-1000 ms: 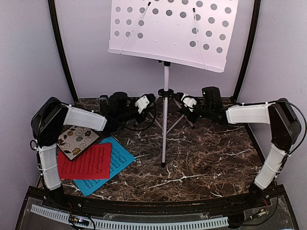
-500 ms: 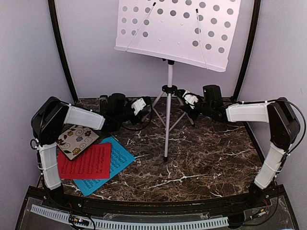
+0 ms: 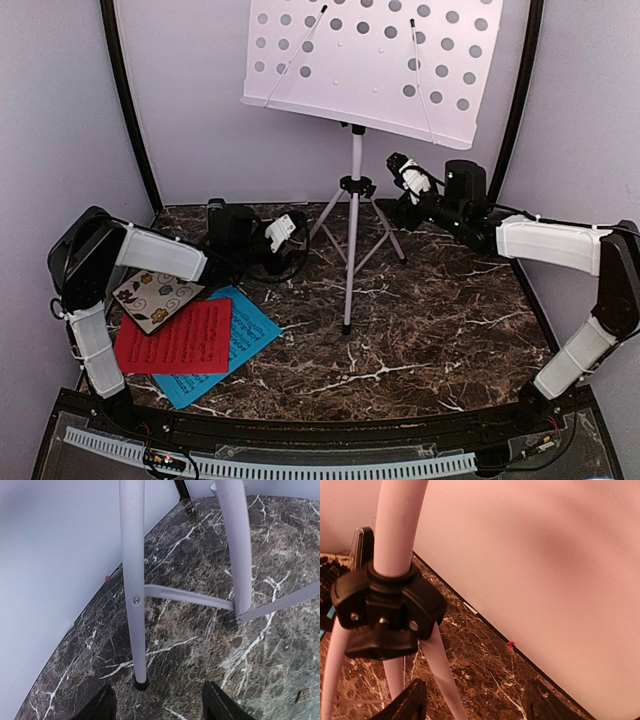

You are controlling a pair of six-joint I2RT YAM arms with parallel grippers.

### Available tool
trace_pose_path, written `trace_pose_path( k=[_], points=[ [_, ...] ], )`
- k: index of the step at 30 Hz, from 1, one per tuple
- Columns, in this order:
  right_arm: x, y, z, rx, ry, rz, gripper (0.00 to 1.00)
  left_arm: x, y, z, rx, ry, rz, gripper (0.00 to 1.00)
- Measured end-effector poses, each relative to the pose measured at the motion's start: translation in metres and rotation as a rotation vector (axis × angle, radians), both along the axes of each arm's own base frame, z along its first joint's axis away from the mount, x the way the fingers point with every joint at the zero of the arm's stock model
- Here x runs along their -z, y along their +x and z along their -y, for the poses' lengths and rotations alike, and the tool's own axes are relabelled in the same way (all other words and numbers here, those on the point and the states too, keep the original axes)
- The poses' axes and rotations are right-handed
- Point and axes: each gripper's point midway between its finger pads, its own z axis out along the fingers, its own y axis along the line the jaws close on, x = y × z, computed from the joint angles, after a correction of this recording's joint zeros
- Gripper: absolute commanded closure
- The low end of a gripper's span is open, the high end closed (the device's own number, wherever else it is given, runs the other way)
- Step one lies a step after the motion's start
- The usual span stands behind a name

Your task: Set up the instrument practice props

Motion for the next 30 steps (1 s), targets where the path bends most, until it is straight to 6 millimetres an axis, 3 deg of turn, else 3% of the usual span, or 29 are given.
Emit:
trace_pose_path(
  k=[5, 9, 12, 22, 27, 30],
  points=[
    [-0.005, -0.018, -0.002, 0.002, 0.130, -0.109, 0.26, -0.031, -0.029, 0.007, 0.007, -0.095, -0.024, 0.36],
    [0.015, -0.043, -0.006, -0.025, 0.252, -0.285, 0.24, -0.042, -0.040, 0.007, -0.007, -0.161, -0.072, 0.36],
    [0.040, -0.067, -0.016, -0.056, 0.321, -0.429, 0.24, -0.034, -0.042, 0.006, -0.020, -0.157, -0.122, 0.36],
    [0.103, -0.118, -0.032, -0.065, 0.524, -0.727, 0.25, -0.028, -0.029, 0.002, -0.041, -0.119, -0.156, 0.36],
    [0.137, -0.119, -0.041, -0.042, 0.575, -0.815, 0.26, -0.013, -0.012, -0.005, -0.056, -0.084, -0.161, 0.38],
    [0.146, -0.117, -0.049, -0.046, 0.605, -0.837, 0.26, -0.005, 0.005, -0.009, -0.061, -0.047, -0.154, 0.39]
  ],
)
